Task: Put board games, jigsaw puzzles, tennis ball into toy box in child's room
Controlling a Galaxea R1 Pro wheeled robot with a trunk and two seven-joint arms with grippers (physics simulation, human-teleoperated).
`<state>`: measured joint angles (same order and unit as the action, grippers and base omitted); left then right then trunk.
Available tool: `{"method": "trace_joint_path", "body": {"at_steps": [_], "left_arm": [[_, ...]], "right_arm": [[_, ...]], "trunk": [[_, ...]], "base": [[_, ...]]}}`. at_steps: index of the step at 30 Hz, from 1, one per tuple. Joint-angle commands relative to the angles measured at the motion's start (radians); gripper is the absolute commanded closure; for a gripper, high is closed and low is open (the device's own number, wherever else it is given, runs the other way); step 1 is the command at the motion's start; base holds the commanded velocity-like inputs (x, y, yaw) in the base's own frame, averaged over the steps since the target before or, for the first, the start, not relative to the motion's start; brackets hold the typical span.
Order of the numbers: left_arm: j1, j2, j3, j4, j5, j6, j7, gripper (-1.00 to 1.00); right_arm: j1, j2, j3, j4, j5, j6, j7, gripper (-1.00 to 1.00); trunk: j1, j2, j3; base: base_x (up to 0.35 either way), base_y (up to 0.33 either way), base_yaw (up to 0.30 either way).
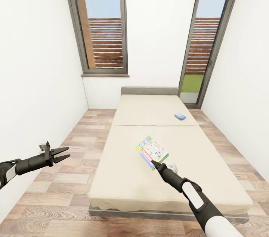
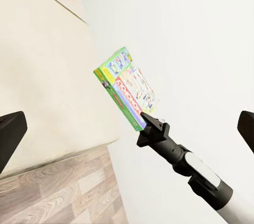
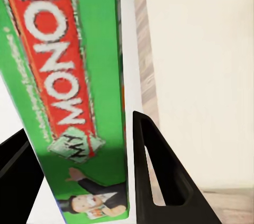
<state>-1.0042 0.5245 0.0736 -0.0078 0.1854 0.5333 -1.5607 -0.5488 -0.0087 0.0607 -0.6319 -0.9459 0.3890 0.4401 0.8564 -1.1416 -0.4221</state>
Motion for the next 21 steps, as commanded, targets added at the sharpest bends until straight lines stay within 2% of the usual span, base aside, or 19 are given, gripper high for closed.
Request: {"method": "trace_joint_path", "body": {"at_steps": [1,8,21], "left_arm": [[-0.001,0.000,0.006,0.000,-0.007,0.011,-0.004,-1.00],[-0.001,0.001,0.006,0.000,-0.007,0.010,-0.004,-1.00],[-0.001,0.000,0.006,0.000,-0.007,0.010,-0.004,-1.00]], "right_arm": [[0.000,-0.001,0.004,-0.001,-0.007,0.000,0.000,1.00],[0.000,-0.001,0.005,-0.001,-0.006,-0.005,0.000,1.00],[0.000,-0.001,0.005,0.000,-0.005,-0.007,0.002,1.00]], "trunk": [[-0.004,0.007,0.002],[-0.031,0.056,0.024],[-0.081,0.147,0.065]], "base": [[0.000,0.000,0.000],[0.000,0.000,-0.059],[0.000,0.000,-0.262]]}}
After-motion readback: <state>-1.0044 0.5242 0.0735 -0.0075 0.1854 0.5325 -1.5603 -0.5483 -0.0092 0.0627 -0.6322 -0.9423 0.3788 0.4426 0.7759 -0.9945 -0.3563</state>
